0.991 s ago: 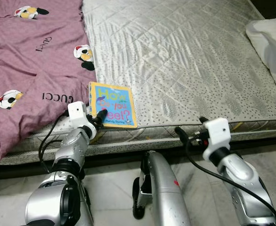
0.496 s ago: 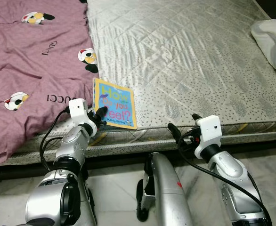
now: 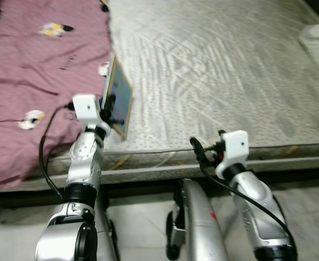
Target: Clean up the room
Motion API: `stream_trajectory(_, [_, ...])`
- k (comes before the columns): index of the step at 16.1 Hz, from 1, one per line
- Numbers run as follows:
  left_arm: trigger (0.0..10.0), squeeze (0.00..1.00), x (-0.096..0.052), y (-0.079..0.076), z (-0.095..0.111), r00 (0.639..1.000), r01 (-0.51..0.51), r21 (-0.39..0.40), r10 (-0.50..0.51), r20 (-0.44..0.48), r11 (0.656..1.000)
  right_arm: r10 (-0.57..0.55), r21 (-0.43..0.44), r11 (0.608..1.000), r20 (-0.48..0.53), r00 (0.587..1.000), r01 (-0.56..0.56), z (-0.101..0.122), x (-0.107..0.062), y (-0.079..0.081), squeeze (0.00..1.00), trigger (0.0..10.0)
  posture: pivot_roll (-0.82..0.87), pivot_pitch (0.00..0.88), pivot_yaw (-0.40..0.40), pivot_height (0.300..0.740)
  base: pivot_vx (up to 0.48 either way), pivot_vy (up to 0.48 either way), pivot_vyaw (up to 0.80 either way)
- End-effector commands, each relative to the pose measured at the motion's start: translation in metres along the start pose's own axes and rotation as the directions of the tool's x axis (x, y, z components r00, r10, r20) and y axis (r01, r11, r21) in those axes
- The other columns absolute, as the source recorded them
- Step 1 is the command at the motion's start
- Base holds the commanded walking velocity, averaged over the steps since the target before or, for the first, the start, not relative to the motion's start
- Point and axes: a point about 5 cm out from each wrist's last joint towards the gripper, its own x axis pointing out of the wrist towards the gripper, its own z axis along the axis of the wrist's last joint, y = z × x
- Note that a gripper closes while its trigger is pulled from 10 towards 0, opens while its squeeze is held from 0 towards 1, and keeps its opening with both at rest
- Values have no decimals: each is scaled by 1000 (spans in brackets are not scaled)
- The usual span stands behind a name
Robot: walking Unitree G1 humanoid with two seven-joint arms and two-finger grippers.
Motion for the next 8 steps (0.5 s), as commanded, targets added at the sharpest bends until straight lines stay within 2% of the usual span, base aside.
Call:
stream_trajectory(1, [0,0,2,-4,21,994,23,63,-29,103,998,-61,38,997,9,998,61,-1,-1,-8,0,10000,-59,94,-22,561,0,0,0])
stream_trajectory(3, [0,0,-4,-2,30,988,20,161,-43,146,987,-113,60,992,24,993,111,-1,1,-13,0,10000,-62,85,2,561,0,0,0])
stream_trajectory(4, [0,0,-12,1,34,983,10,239,-53,175,971,-133,79,988,45,990,129,1,1,-15,0,10000,-61,81,12,561,0,0,0])
stream_trajectory(6, [0,0,-19,4,35,983,-6,298,-50,178,954,-159,83,985,67,985,153,3,1,-15,0,10000,-60,79,16,575,0,0,0])
stream_trajectory(7, [0,0,-24,8,26,993,-21,410,-28,112,912,-174,93,982,81,981,167,4,2,-15,0,10000,-43,70,20,588,0,0,0])
stream_trajectory(8, [10000,0,-28,10,24,994,-51,447,3,107,893,-173,106,981,84,981,164,5,4,-13,0,10000,-34,74,19,597,0,0,0])
